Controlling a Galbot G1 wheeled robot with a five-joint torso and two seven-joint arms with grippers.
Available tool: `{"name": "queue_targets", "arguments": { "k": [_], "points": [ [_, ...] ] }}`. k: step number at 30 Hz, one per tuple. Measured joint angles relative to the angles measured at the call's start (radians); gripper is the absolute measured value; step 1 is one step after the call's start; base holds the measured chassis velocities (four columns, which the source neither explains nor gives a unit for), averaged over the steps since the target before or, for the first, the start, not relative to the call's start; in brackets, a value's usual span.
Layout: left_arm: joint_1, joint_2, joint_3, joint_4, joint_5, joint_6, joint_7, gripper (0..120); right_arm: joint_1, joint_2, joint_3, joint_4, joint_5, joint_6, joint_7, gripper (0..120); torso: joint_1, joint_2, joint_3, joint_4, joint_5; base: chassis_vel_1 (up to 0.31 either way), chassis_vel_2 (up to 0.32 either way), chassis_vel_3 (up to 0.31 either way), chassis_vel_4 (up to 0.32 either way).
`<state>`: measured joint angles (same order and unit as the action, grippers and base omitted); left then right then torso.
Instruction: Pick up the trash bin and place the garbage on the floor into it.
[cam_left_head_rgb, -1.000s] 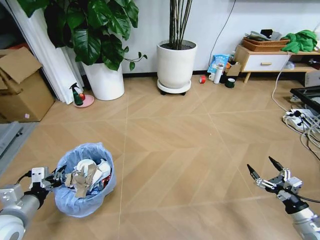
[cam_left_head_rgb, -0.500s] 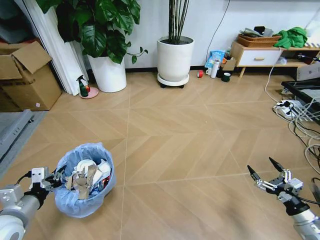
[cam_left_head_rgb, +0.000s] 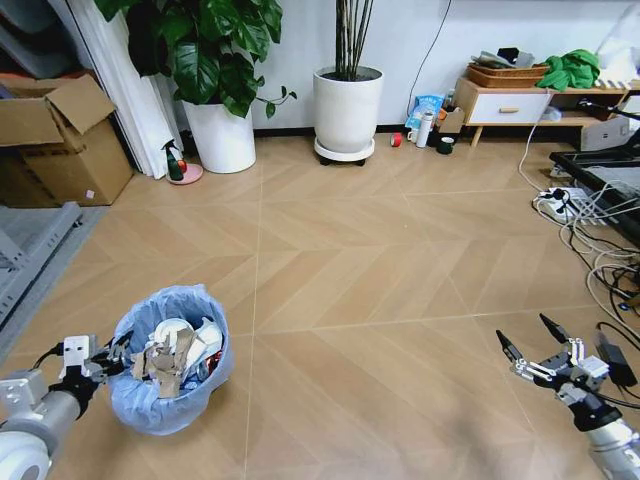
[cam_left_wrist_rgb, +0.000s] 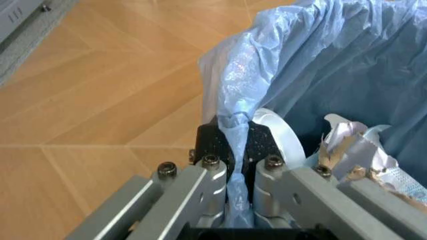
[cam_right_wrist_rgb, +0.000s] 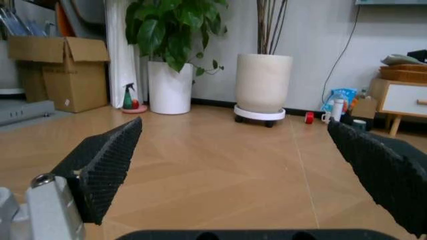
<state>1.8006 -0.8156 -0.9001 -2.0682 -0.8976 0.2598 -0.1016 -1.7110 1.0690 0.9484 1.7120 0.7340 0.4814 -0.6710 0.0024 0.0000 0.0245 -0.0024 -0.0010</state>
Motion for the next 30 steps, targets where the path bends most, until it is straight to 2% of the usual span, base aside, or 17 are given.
{"name": "queue_targets", "arguments": {
  "k": [2,6,9,25,30],
  "points": [
    [-0.003,-0.003,0.004,0.0,0.001,0.0,0.0,0,0.0,0.001,0.001,-0.001,0.001,0.002,-0.002,100,0.0,0.0,0.0,-0.0001,-0.0017,0.114,-0.119,-0.137,0.156],
    [-0.005,-0.005,0.007,0.0,0.003,0.0,-0.002,0,-0.004,0.002,0.004,-0.003,0.005,0.003,-0.006,100,0.0,0.0,0.0,-0.0004,-0.0002,0.12,-0.122,-0.131,0.124],
    [-0.004,-0.006,0.008,0.0,0.003,0.0,-0.002,0,-0.005,0.002,0.006,-0.003,0.006,0.004,-0.008,100,0.0,0.0,0.0,-0.0004,-0.0014,0.113,-0.127,-0.125,0.121],
    [-0.02,-0.011,0.036,0.026,0.012,0.0,-0.006,0,-0.007,0.016,0.007,-0.007,0.021,0.019,-0.036,100,0.0,0.0,0.0,0.0001,-0.0009,0.082,-0.085,-0.077,0.081],
    [-0.168,0.055,0.15,0.097,-0.005,0.013,-0.046,0,-0.024,0.031,0.02,-0.012,0.025,0.022,-0.056,100,0.0,0.0,0.0,-0.0002,-0.0005,0.0,0.0,0.0,0.0]
  ]
}}
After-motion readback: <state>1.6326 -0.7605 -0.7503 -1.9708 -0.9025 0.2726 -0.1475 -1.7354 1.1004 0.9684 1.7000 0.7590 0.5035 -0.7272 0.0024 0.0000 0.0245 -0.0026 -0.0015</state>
